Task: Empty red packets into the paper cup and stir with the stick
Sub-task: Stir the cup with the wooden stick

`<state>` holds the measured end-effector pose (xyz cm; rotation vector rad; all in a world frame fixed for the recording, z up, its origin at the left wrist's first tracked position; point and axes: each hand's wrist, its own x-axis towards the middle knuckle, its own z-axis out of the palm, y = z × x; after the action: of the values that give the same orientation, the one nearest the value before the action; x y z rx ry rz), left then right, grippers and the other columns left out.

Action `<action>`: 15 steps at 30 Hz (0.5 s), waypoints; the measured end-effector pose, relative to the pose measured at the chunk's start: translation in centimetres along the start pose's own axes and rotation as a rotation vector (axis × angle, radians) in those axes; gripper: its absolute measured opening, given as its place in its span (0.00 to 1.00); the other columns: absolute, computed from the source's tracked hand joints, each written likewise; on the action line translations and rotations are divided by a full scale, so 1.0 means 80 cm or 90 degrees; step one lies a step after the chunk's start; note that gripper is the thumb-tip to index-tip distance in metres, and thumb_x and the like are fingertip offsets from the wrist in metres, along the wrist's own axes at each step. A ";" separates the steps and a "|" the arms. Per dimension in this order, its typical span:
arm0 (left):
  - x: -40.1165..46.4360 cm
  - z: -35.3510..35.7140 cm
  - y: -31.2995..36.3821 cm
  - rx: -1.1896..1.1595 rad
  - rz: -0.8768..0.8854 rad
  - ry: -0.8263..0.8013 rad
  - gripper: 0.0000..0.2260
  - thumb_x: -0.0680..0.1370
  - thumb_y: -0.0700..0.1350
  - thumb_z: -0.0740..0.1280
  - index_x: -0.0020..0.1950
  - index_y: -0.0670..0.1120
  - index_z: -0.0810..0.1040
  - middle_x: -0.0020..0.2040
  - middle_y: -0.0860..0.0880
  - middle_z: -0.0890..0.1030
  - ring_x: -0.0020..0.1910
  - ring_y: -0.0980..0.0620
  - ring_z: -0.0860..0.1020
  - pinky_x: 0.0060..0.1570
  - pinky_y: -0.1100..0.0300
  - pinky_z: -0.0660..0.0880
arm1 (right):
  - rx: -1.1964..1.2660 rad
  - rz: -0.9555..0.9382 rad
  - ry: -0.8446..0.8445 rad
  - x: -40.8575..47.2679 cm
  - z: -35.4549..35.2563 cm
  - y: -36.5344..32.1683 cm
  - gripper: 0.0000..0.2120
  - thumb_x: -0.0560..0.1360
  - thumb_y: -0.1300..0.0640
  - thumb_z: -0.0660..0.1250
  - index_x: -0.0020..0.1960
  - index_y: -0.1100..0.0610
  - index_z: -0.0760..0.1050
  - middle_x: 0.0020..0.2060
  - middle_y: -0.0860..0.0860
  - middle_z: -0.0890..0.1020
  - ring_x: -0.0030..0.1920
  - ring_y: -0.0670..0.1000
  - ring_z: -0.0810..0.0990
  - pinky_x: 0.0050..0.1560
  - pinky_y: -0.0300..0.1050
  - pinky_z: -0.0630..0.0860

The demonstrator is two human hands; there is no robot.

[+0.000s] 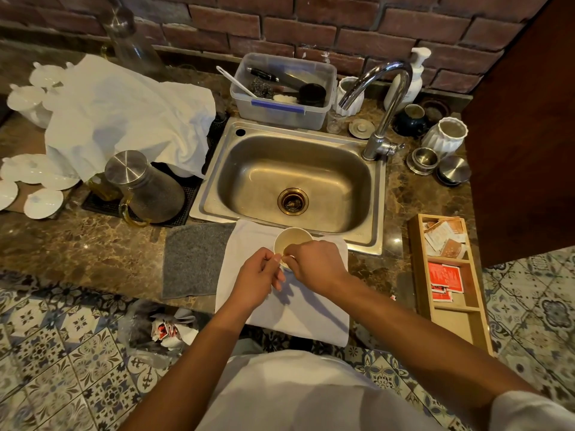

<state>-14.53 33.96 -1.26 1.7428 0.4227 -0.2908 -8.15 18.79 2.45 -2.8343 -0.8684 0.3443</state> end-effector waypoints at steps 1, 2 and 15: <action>0.000 0.000 0.000 -0.001 0.000 0.000 0.12 0.84 0.49 0.62 0.45 0.43 0.73 0.37 0.42 0.84 0.30 0.50 0.79 0.33 0.54 0.74 | 0.006 -0.001 -0.007 -0.001 -0.001 0.001 0.16 0.84 0.45 0.57 0.58 0.48 0.83 0.48 0.52 0.86 0.47 0.57 0.84 0.46 0.47 0.76; 0.000 0.000 0.000 -0.002 -0.001 -0.001 0.12 0.84 0.49 0.62 0.45 0.43 0.73 0.36 0.42 0.84 0.30 0.51 0.79 0.33 0.54 0.74 | 0.012 -0.002 -0.013 -0.001 -0.003 0.002 0.16 0.83 0.45 0.58 0.58 0.48 0.83 0.48 0.52 0.86 0.48 0.57 0.84 0.46 0.48 0.77; -0.001 0.001 -0.001 -0.012 -0.019 -0.002 0.12 0.84 0.49 0.61 0.45 0.44 0.73 0.35 0.46 0.83 0.31 0.49 0.79 0.31 0.53 0.73 | -0.068 0.065 0.029 0.003 -0.018 0.037 0.16 0.83 0.47 0.57 0.51 0.51 0.83 0.43 0.52 0.86 0.44 0.59 0.84 0.37 0.44 0.66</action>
<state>-14.62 33.89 -1.33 1.7192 0.4484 -0.3094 -6.01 16.39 3.19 -2.9791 -0.7563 0.2514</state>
